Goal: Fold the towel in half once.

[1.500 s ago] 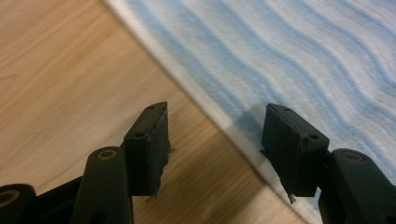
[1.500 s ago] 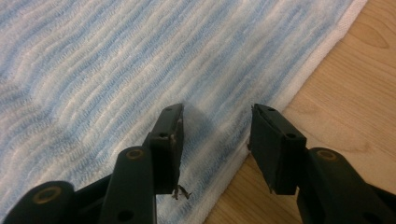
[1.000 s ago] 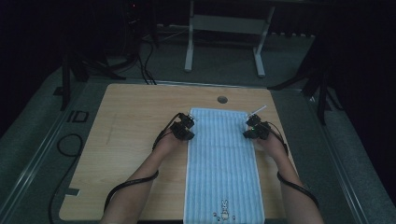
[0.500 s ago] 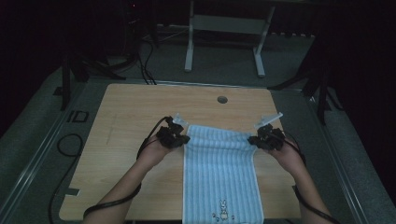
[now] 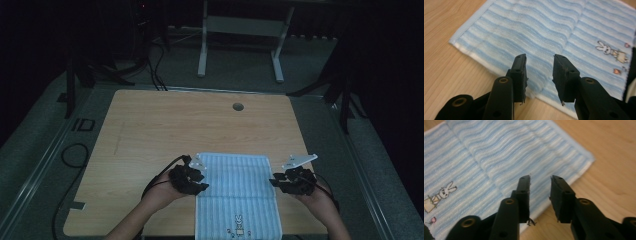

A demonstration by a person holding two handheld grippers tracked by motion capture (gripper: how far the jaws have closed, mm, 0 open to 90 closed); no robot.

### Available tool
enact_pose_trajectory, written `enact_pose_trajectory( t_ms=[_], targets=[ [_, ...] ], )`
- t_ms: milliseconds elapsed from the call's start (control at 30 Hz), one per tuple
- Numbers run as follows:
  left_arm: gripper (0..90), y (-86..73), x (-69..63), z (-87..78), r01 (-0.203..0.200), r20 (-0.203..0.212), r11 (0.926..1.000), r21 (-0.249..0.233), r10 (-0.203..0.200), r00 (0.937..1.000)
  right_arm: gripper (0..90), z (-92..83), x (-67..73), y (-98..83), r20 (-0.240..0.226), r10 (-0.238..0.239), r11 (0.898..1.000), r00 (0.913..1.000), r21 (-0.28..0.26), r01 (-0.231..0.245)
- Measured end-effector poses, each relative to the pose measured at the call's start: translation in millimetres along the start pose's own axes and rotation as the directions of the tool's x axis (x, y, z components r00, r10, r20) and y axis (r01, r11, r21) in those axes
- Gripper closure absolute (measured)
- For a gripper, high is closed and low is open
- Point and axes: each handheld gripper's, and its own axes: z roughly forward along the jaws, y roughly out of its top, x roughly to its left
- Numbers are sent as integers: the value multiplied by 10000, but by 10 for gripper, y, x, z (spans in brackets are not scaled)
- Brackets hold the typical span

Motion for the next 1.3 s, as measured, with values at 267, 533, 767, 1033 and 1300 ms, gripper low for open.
enact_pose_trajectory(
  t_ms=[267,533,767,1033,1300],
  targets=[
    [599,-1,44,345,137,89,9990,434,-141,9999,651,371,-16,-27,-171,67,9977,9998,681,-55],
    [607,-2,223,515,406,134,9970,664,-416,9990,650,636,-145,20,-169,199,9957,9997,911,-182],
    [613,78,492,527,498,57,9948,892,-505,9987,633,758,-271,201,-205,135,9942,9997,1070,-113],
    [613,143,827,541,754,18,9926,956,-759,9971,623,917,-422,409,-206,285,9950,9994,967,-264],
    [612,155,1020,555,1151,-90,9914,630,-1148,9933,592,1012,-532,522,-254,468,9956,9986,825,-446]
  ],
)
